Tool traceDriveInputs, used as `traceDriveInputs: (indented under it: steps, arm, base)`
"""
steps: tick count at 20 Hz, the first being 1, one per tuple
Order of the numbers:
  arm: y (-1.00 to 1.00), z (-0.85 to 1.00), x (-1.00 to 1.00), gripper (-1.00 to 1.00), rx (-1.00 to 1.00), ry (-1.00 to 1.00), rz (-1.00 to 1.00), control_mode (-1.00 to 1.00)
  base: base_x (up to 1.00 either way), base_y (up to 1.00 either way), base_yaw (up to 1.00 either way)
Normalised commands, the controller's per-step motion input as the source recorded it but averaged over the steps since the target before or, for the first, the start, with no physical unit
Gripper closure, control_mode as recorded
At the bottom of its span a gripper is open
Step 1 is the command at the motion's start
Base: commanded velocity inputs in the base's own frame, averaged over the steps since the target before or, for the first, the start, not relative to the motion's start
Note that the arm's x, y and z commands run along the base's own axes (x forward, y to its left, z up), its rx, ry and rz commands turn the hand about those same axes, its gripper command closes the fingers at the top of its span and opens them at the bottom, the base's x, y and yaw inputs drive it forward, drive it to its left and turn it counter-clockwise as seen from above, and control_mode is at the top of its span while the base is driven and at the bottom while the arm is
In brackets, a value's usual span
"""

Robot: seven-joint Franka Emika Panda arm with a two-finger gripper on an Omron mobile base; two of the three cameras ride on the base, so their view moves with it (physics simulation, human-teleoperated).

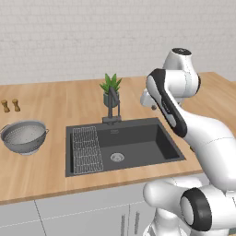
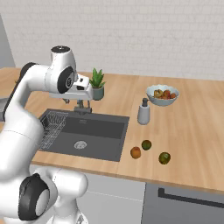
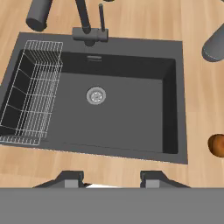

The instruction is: Put the colander in the sink, put the kiwi, mango, peach in the colander, and turn on the sink faucet and pour water over the colander.

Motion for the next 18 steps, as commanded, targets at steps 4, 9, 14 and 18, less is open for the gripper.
traceDriveInputs:
  steps: [4, 9, 14, 18]
  arm:
    - [0.06, 0.00, -0.19, -1.00, 0.00, -0.01, 0.00, -1.00]
    - [0.33, -0.06, -0.59, -1.00, 0.01, -0.06, 0.00, -1.00]
    - [0.63, -0.16, -0.68, -1.00, 0.07, -0.05, 0.00, -1.00]
    - [0.93, -0.19, -0.33, -1.00, 0.05, 0.00, 0.00, -1.00]
  base:
    - [0.00, 0.00, 0.00]
    - [0.00, 0.00, 0.00]
    - [0.00, 0.00, 0.00]
    - [0.00, 0.00, 0.00]
